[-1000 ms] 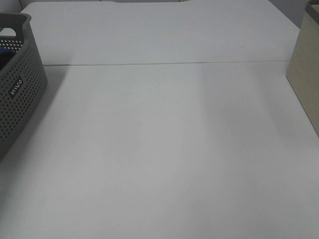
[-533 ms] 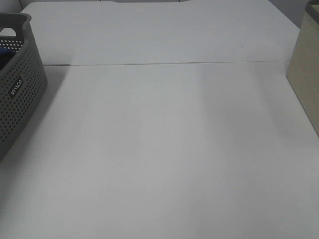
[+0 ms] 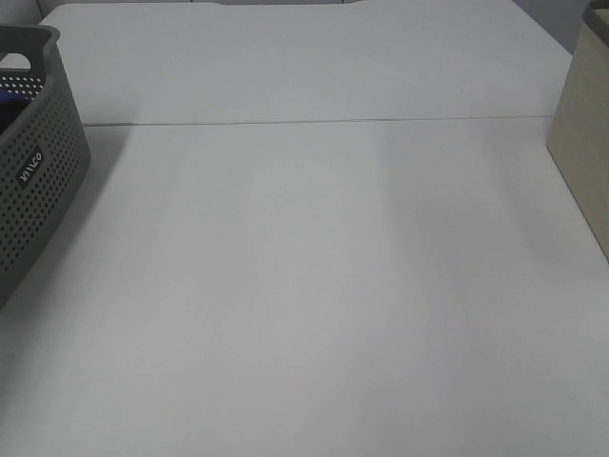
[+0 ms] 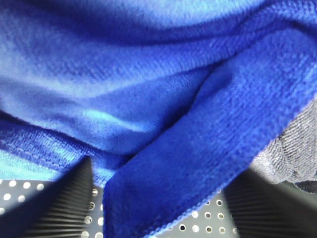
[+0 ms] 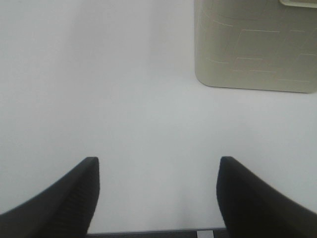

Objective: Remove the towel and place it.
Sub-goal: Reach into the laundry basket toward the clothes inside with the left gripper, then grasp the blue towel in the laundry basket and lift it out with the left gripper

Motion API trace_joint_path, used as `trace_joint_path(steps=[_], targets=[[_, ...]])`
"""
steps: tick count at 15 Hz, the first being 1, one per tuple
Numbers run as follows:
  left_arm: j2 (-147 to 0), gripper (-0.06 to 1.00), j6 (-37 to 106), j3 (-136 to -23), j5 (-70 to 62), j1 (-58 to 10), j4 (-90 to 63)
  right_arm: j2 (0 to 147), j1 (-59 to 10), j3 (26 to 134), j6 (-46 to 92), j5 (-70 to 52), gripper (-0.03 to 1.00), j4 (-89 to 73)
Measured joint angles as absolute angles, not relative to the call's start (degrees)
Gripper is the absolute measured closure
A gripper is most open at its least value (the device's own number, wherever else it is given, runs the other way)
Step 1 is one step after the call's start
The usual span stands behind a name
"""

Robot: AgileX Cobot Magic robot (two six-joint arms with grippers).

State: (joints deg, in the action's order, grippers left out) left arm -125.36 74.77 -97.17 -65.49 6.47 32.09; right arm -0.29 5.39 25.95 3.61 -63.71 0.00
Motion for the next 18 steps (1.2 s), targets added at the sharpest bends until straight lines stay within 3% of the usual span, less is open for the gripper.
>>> trace_joint_path(steps=[3, 4, 11, 18], targets=[[-125.42, 0.91, 73.17, -97.17, -64.63, 6.47, 33.69, -0.29, 5.39, 25.95, 3.61, -63.71, 0.29, 0.00], [-125.42, 0.94, 72.77, -97.17, -64.11, 6.47, 33.80, -0.29, 5.39, 25.95, 3.61, -63.71, 0.29, 0.00], [-125.42, 0.94, 55.23, -97.17, -61.54, 6.47, 29.85, -0.29, 5.39, 25.95, 3.61, -63.71, 0.29, 0.00], [-125.42, 0.94, 46.81, -97.17, -65.49, 6.47, 27.67, -0.29, 5.39, 25.95, 3.61, -63.71, 0.29, 0.00]])
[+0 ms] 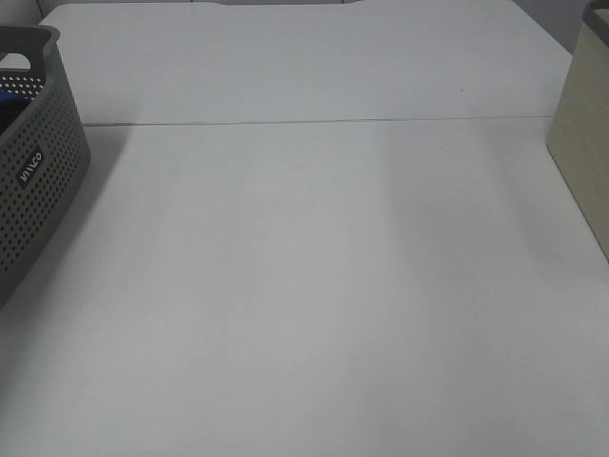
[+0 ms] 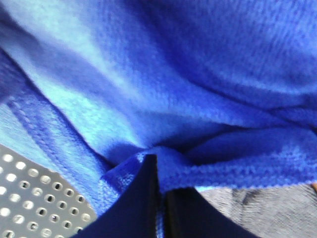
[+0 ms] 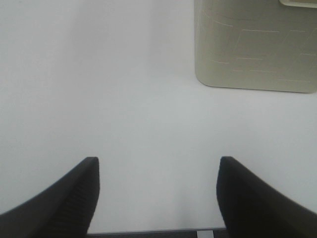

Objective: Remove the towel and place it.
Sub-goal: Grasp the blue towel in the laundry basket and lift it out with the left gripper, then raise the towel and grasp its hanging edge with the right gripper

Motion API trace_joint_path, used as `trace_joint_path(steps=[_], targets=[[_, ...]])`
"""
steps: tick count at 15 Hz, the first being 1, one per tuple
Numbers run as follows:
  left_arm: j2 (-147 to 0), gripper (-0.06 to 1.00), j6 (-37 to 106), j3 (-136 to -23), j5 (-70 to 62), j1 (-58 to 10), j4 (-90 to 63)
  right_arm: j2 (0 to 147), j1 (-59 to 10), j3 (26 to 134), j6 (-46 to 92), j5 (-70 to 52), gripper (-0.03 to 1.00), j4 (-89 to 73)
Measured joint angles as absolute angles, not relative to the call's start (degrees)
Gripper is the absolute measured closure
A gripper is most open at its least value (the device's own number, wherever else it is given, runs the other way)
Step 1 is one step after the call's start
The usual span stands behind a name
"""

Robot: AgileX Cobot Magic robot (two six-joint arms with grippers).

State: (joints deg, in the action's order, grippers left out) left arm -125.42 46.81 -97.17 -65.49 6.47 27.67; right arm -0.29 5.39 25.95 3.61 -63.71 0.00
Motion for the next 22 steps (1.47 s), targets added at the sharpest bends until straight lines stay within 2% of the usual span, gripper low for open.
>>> trace_joint_path(steps=[8, 17, 22], targets=[[-119.40, 0.94, 46.35, -97.17, -69.16, 6.47, 26.59, -0.29, 5.39, 25.95, 3.61, -63.71, 0.29, 0.00], [-97.80, 0.94, 46.52, -97.17, -60.16, 6.47, 9.74, -0.29, 5.39, 25.95, 3.61, -63.71, 0.29, 0.00], [-94.88, 0.94, 45.84, -103.13, -63.43, 3.61, 4.76, -0.29, 5.39, 26.59, 3.61, -62.22, 0.29, 0.00]])
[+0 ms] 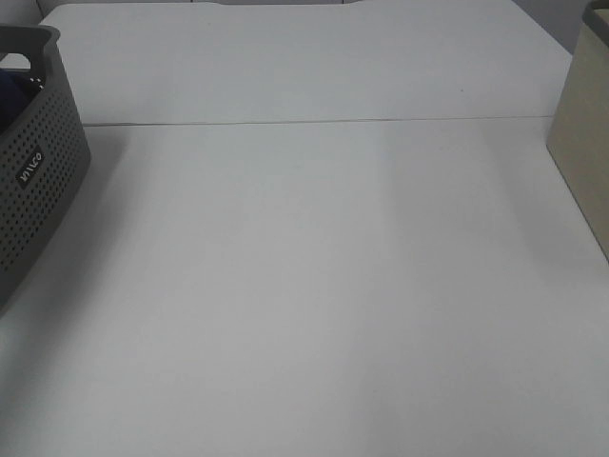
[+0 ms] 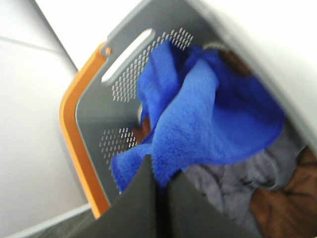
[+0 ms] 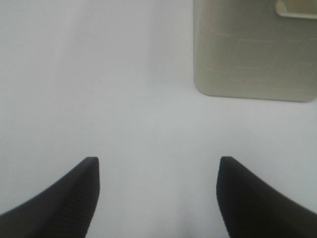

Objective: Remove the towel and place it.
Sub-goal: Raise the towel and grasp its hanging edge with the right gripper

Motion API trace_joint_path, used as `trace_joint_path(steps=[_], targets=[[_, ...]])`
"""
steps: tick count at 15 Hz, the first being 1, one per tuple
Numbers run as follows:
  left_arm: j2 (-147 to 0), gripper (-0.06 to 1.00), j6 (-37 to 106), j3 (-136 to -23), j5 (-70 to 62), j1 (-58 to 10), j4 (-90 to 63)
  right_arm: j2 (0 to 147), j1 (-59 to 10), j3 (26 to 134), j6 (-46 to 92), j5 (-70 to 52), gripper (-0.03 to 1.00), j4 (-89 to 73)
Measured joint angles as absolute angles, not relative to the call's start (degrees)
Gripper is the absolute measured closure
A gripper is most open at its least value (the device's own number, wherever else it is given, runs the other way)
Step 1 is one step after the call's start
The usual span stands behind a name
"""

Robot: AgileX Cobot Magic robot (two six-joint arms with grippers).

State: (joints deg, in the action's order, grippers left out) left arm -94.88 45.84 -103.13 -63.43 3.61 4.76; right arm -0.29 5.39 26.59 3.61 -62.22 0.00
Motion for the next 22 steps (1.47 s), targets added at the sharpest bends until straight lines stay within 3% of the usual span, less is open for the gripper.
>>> trace_joint_path(steps=[6, 13, 16, 17, 18, 22], targets=[[-94.88, 0.94, 41.54, -114.53, -69.50, -9.40, 7.91, 10.20, 5.39, 27.27, 12.72, -58.90, 0.29, -5.39], [-94.77, 0.94, 39.02, -120.55, -69.84, -19.54, 9.97, 26.24, 5.39, 27.27, 33.00, -43.72, 0.29, -28.19], [-95.05, 0.94, 39.02, -120.61, -69.84, -23.26, 9.97, 35.41, 5.39, 27.27, 51.11, -40.05, 0.29, -44.06], [-95.28, 0.94, 39.02, -120.61, -69.84, -24.64, 9.97, 38.79, 5.39, 27.27, 59.19, -39.08, 0.29, -51.39], [-96.20, 0.94, 39.02, -120.61, -69.90, -27.56, 9.97, 46.87, 5.39, 27.27, 77.23, -38.96, 0.29, -66.81], [-97.63, 0.94, 39.02, -120.61, -69.33, -33.17, 10.03, 60.33, 5.39, 27.27, 103.93, -40.97, 0.29, -90.30]])
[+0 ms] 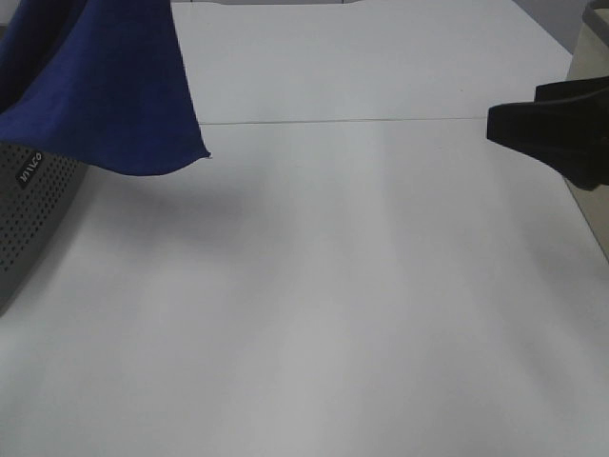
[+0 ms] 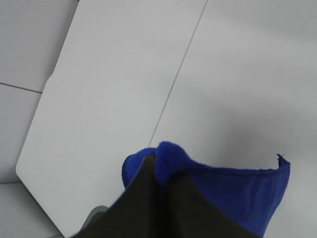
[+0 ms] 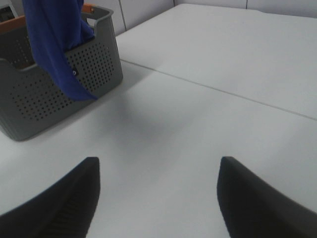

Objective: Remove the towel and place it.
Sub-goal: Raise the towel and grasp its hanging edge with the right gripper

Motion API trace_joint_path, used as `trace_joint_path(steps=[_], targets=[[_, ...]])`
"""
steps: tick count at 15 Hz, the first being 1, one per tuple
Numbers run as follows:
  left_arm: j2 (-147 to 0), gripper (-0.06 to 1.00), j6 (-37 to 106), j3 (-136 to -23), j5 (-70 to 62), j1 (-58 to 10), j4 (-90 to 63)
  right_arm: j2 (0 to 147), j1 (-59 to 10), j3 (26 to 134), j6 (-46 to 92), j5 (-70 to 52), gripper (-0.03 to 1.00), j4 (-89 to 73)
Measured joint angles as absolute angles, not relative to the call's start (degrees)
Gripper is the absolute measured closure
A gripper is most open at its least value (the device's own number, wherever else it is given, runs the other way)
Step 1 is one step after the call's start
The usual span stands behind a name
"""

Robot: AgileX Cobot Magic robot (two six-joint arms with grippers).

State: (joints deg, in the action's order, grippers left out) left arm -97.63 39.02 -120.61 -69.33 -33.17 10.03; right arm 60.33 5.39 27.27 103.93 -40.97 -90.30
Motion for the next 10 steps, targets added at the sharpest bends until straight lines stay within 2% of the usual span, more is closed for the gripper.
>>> trace_joint_path(steps=[3, 7, 10], targets=[[-97.92, 0.94, 39.02, -120.61, -67.15, -36.96, 9.97, 70.36, 5.39, 27.79, 115.22, -47.38, 0.29, -98.55], [-98.20, 0.94, 39.02, -120.61, -62.40, -39.65, 9.05, 81.70, 5.16, 33.29, 116.60, -56.04, 0.29, -99.24], [-98.26, 0.94, 39.02, -120.61, -60.39, -39.65, 8.31, 85.89, 0.63, 37.93, 118.32, -55.29, 0.29, -99.69]])
